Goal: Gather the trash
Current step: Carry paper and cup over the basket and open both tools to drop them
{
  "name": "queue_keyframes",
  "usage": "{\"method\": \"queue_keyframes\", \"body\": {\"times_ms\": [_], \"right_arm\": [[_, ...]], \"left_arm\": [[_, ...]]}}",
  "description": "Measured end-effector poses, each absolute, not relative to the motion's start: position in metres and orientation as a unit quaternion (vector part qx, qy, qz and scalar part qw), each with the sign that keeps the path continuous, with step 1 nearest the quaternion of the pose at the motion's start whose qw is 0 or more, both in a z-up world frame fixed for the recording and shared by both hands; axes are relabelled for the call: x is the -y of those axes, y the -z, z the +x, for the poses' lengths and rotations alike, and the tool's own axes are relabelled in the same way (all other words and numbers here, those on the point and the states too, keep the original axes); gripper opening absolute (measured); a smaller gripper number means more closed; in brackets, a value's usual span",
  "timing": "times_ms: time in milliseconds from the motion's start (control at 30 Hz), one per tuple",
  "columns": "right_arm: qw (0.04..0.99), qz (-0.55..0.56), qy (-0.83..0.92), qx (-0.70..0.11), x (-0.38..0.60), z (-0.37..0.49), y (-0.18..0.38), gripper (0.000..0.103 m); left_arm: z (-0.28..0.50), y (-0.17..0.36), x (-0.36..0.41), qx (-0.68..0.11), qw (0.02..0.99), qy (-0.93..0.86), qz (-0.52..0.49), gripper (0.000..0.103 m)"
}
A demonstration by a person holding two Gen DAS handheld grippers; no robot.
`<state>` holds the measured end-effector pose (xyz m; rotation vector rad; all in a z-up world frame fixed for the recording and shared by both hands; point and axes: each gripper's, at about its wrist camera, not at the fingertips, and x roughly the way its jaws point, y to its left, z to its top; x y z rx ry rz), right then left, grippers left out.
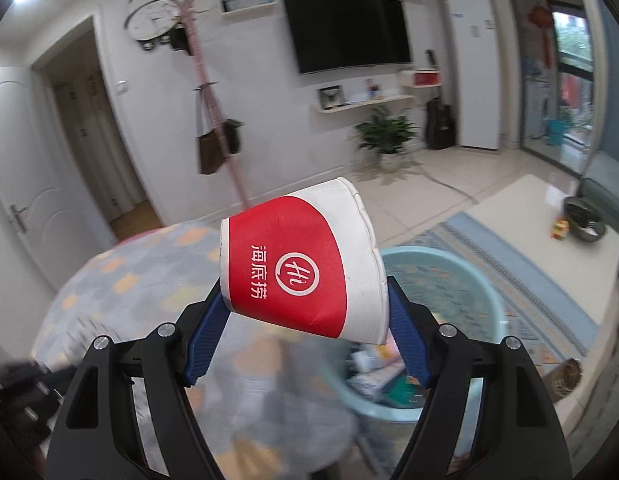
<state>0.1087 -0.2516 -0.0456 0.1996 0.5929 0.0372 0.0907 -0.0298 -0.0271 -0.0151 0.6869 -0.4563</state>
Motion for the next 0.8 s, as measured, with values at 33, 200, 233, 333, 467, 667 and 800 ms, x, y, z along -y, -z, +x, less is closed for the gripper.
{"method": "queue_keyframes", "body": {"times_ms": [33, 200, 233, 333, 467, 667, 800], "right_arm": [[0.951, 0.099, -0.007, -0.294, 0.259, 0.109, 0.049, 0.071], [0.936, 0.126, 0.024, -0.327, 0.296, 0.118, 0.075, 0.071], [0.932, 0.132, 0.03, -0.335, 0.303, 0.121, 0.081, 0.071], [0.923, 0.138, 0.046, -0.355, 0.315, 0.129, 0.097, 0.071], [0.918, 0.133, 0.059, -0.369, 0.326, 0.136, 0.112, 0.071], [0.905, 0.147, 0.07, -0.392, 0.342, 0.145, 0.131, 0.072], [0.901, 0.159, 0.073, -0.396, 0.348, 0.144, 0.136, 0.072]], "left_arm": [[0.097, 0.023, 0.039, -0.327, 0.917, 0.229, -0.002, 0.004], [0.123, 0.01, 0.081, -0.31, 0.912, 0.269, 0.006, 0.004], [0.13, 0.009, 0.091, -0.308, 0.91, 0.279, 0.005, 0.004], [0.151, 0.013, 0.117, -0.312, 0.899, 0.308, 0.003, 0.004], [0.179, 0.031, 0.15, -0.331, 0.886, 0.324, 0.012, 0.004], [0.212, 0.062, 0.173, -0.367, 0.868, 0.334, 0.012, 0.004], [0.22, 0.07, 0.178, -0.378, 0.862, 0.337, 0.012, 0.013]]}}
